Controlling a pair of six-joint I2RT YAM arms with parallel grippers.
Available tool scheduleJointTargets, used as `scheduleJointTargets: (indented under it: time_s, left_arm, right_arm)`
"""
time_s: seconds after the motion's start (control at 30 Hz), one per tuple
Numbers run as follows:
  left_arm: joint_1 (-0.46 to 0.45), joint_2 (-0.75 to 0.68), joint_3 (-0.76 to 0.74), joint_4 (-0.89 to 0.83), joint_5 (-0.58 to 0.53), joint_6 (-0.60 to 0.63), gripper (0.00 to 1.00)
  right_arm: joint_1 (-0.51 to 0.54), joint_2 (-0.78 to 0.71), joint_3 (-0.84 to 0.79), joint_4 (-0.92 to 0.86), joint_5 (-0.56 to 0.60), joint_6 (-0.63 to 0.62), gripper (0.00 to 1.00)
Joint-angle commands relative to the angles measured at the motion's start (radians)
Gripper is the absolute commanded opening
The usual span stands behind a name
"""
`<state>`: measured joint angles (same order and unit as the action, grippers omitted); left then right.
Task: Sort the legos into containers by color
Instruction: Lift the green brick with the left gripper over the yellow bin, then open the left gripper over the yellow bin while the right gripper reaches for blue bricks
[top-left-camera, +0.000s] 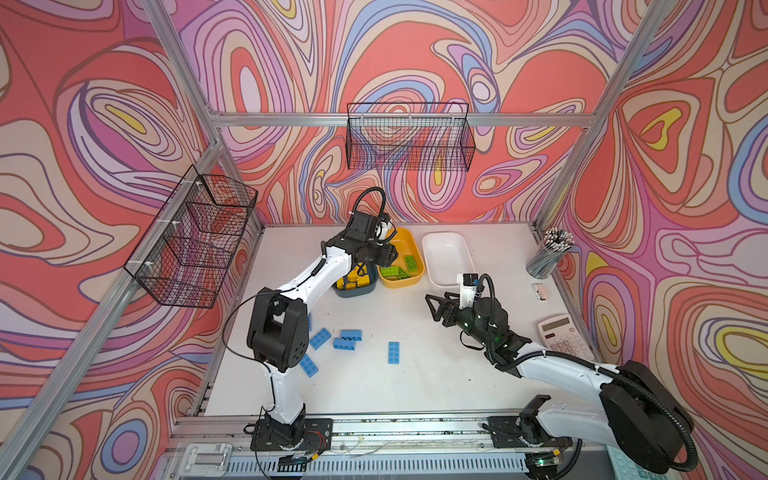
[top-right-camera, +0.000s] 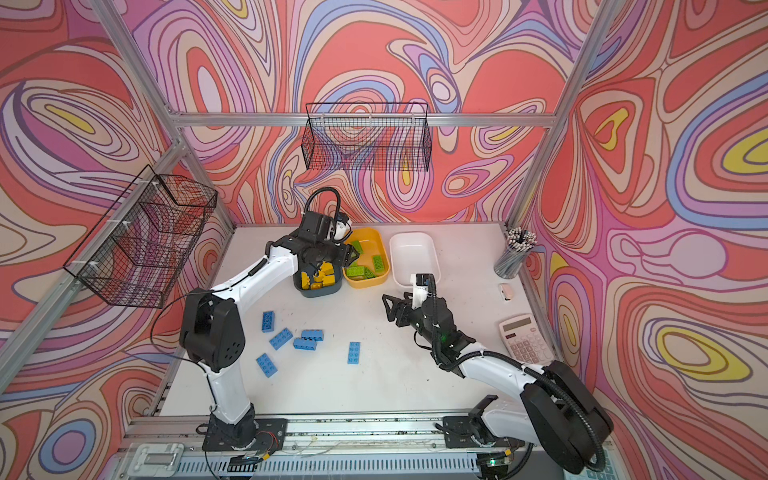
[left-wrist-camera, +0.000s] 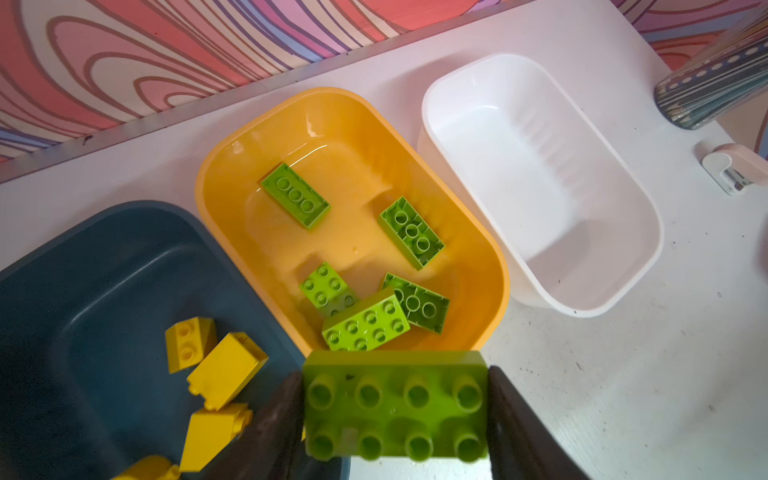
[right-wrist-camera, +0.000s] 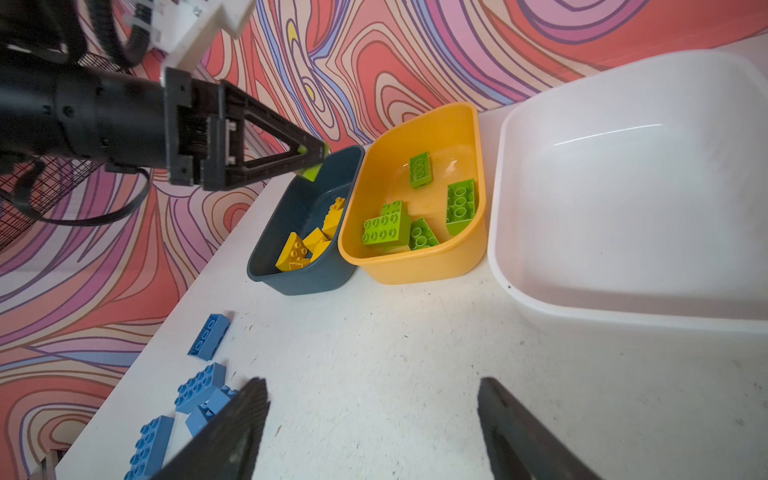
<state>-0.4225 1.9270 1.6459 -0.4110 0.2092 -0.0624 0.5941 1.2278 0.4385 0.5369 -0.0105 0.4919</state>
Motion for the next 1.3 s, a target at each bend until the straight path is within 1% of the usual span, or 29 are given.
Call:
scheduleJointTargets:
  time_s: [0.0,0.2,0.3,0.37,0.47,0.57,0.6,0.77,0.87,0.9,0.97,1.03,1.1,1.13,1.23,1.27]
  left_arm:
    - [-0.007,0.063,0.080,-0.001,0.019,-0.026,0.59]
    - [-0.013,0.143,0.143,0.008,0.027,-0.049,0.59]
    - [-0.015,0.159,0.159,0.009,0.034,-0.050,0.64]
    - [-0.015,0.162,0.167,0.009,0.036,-0.048,0.70]
    - [-0.015,0.153,0.173,0.012,0.024,-0.041,0.81]
    - [-0.022,0.115,0.151,0.032,0.011,-0.027,0.96]
    - [-0.024,0.093,0.133,0.043,0.009,-0.019,1.00]
    - [-0.029,-0.059,-0.004,0.114,-0.060,0.003,1.00]
    - [-0.029,-0.187,-0.121,0.140,-0.092,0.004,1.00]
    - [-0.029,-0.232,-0.159,0.177,-0.105,0.002,1.00]
    - [-0.029,-0.311,-0.227,0.190,-0.158,-0.013,1.00]
    - [-0.027,-0.386,-0.273,0.171,-0.257,-0.039,1.00]
    - [-0.015,-0.455,-0.306,0.153,-0.325,-0.063,1.00]
    - [-0.004,-0.493,-0.323,0.125,-0.330,-0.090,1.00]
    - [0.037,-0.623,-0.388,0.122,-0.271,-0.154,1.00]
    - [0.042,-0.664,-0.411,0.128,-0.268,-0.170,1.00]
  right_arm:
    - [-0.005,0.013,-0.016,0.024,0.017,0.000,0.83]
    - [-0.004,0.019,-0.015,0.024,0.019,0.000,0.83]
    - [-0.005,0.024,-0.015,0.027,0.018,0.000,0.83]
    - [-0.004,0.028,-0.017,0.029,0.018,0.000,0.84]
    - [-0.004,0.050,-0.012,0.033,0.014,-0.001,0.84]
    - [-0.004,0.063,0.006,0.007,0.004,-0.003,0.84]
    - [-0.004,0.064,0.013,-0.004,0.004,-0.007,0.84]
    - [0.007,0.046,0.064,-0.105,0.030,-0.025,0.83]
    - [0.036,0.057,0.122,-0.214,0.042,-0.053,0.83]
    - [0.052,0.066,0.144,-0.257,0.053,-0.063,0.83]
    - [0.083,0.080,0.179,-0.329,0.077,-0.072,0.83]
    - [0.129,0.092,0.203,-0.385,0.115,-0.071,0.83]
    - [0.179,0.102,0.221,-0.424,0.151,-0.058,0.83]
    - [0.207,0.109,0.231,-0.444,0.173,-0.051,0.83]
    - [0.286,0.133,0.253,-0.487,0.233,-0.025,0.83]
    - [0.308,0.141,0.258,-0.496,0.246,-0.016,0.83]
